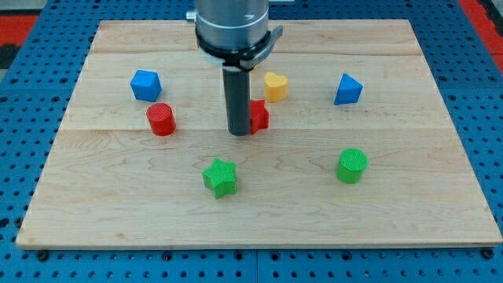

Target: Slide the red star slightly to the left

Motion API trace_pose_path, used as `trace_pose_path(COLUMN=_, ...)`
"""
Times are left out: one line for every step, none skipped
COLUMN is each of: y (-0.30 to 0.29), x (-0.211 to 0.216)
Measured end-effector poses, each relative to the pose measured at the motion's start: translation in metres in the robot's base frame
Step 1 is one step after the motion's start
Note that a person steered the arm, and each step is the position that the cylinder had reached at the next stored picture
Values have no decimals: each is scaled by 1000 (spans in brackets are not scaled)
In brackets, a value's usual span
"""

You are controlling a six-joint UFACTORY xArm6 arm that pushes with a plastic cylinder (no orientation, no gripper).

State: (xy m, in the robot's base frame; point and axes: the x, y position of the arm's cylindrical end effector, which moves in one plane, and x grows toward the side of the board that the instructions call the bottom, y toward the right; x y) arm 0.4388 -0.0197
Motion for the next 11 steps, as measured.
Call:
trace_pose_path(y=-4, x=37)
trace_pose_path(y=67, x=37)
trace_pose_path(y=58, x=15)
trace_pose_path(y=14, x=11)
trace_pose_path(y=40, x=-16)
trace_pose_path(y=79, x=-10)
trace_pose_path(y=96, x=-49)
trace_pose_path(y=35, x=-48)
trace_pose_path(y=-13, x=-47)
trace_pose_path(y=18, x=-46)
trace_pose_path(y=-3, x=-29)
